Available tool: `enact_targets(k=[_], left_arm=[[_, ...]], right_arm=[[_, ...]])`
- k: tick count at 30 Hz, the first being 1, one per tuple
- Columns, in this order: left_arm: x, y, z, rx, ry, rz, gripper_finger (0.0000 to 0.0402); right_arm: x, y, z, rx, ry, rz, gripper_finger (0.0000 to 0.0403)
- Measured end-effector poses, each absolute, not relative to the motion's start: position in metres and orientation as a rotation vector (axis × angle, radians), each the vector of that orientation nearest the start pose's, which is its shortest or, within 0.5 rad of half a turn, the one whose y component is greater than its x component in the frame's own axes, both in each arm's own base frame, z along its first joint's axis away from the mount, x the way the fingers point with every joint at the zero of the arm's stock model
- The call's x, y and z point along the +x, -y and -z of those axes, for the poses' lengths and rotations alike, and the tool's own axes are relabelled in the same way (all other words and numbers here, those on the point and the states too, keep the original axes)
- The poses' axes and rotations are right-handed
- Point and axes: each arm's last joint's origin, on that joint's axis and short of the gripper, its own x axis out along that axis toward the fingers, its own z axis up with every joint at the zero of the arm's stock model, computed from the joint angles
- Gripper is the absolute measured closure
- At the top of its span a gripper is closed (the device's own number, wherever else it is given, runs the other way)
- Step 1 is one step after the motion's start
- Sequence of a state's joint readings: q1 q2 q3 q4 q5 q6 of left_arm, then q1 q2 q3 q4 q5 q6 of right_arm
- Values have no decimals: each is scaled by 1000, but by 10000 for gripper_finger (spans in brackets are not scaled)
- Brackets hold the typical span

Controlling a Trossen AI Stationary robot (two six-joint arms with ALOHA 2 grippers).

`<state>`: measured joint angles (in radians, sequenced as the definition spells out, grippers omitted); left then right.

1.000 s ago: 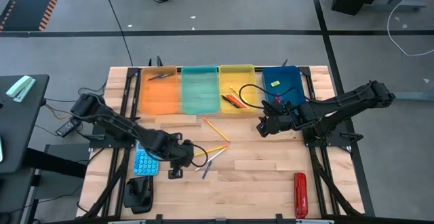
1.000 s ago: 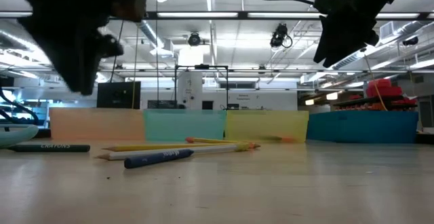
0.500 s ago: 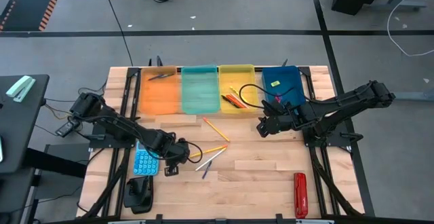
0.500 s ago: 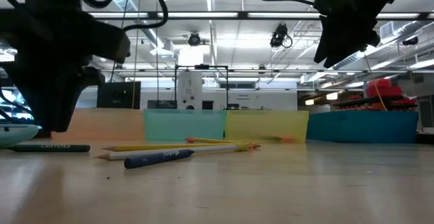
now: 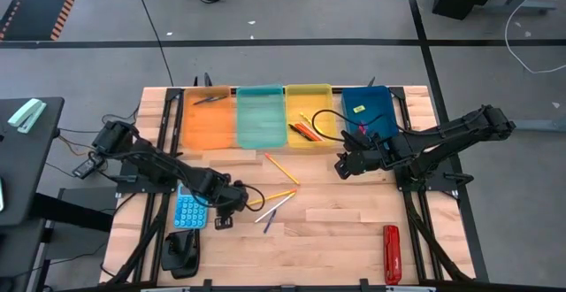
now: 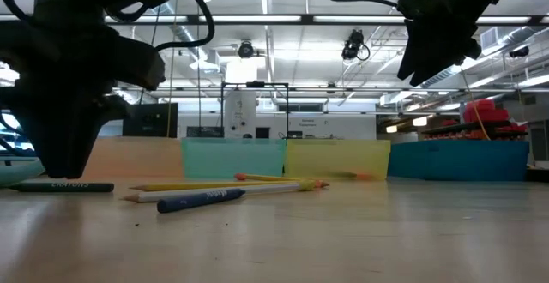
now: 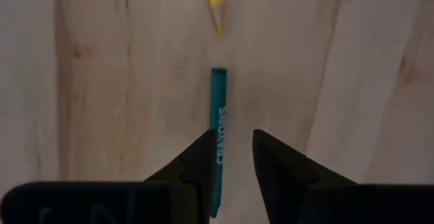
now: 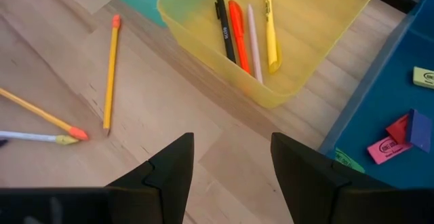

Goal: Sort crayons/erasers/pens/pencils in bins
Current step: Put the dark green crayon into the orange bin

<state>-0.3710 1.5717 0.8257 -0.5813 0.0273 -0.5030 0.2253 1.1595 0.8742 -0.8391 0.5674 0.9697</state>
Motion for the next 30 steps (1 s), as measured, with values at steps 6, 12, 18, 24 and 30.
enact_targets(k=[6,12,18,24,30], left_arm=[[247,94,-144,-184,-1377,-7,298],[247,89,-140,-209,-1385,-39,296],[245,86,-137,-219,-1382,-44,302],[244,86,-136,-224,-1375,-44,303],[244,86,-136,-222,-1375,-41,312]], right_arm=[[205,-31,-251,468,-767,771,198],[205,-31,-251,481,-760,778,198],[205,-31,-251,483,-758,780,198],[204,-31,-251,489,-756,783,198],[204,-31,-251,489,-756,783,198]])
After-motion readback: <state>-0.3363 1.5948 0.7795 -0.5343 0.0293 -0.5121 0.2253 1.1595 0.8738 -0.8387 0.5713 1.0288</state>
